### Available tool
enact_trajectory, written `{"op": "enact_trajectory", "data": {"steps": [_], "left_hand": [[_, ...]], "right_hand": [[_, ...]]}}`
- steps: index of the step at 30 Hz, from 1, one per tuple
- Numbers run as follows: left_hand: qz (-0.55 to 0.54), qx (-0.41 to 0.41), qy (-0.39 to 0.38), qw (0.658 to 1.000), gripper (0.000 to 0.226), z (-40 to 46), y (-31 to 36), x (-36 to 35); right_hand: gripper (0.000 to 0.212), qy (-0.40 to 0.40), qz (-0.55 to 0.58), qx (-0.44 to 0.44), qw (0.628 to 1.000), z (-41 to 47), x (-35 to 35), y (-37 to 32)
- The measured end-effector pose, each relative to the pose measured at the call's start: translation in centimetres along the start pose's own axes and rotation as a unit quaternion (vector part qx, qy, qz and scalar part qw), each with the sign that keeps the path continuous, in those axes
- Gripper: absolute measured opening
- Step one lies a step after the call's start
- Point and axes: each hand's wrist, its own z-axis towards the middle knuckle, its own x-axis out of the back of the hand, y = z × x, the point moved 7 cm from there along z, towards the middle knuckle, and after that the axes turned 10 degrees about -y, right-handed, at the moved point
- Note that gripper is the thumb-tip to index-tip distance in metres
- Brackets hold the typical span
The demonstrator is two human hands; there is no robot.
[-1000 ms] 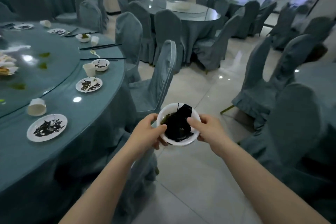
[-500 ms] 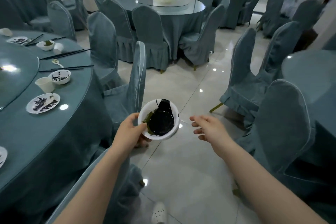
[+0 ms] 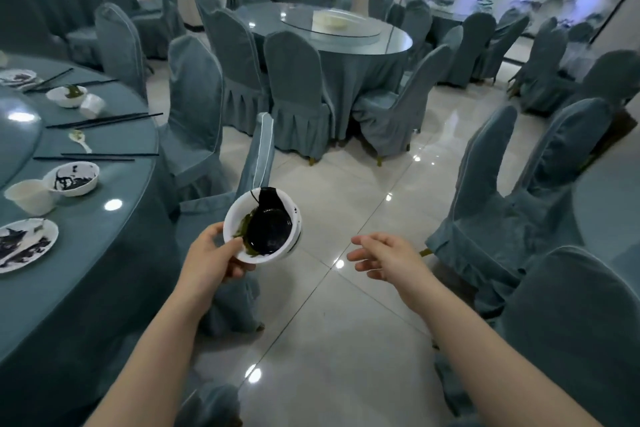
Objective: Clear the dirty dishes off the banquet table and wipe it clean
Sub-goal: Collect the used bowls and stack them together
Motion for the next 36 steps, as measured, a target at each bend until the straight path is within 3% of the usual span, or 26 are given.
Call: {"op": "enact_trajectory", "data": {"steps": [9,12,19,26,36], "left_hand": [[-0.043,0.012,0.167,0.985,0.022,5.6,0.8,6.2],[-0.059,0.020,0.242,0.968,0.022,6.9,1.2,8.3],[-0.090,0.026,0.370,0.924,0.024,5.3,1.6,13.0],[-0.090,0.028,0.479,0.873,0.023,2.5,1.4,20.2],[-0.123,0.027,0.532,0.837,0.023,-0.8,-1.3,29.2]], "right_hand": [[0.019,-0.191,-0.057,-0.003,0.980,14.1,-4.3,-6.0],[0.019,-0.274,-0.089,-0.005,0.958,19.1,-6.4,-8.3],[0.017,-0.373,-0.092,-0.011,0.923,27.9,-13.5,-11.3],[0.015,-0.427,-0.126,-0.013,0.895,32.4,-23.6,-11.8],[0.015,-0.417,-0.161,0.009,0.895,34.7,-35.0,-13.4]]}}
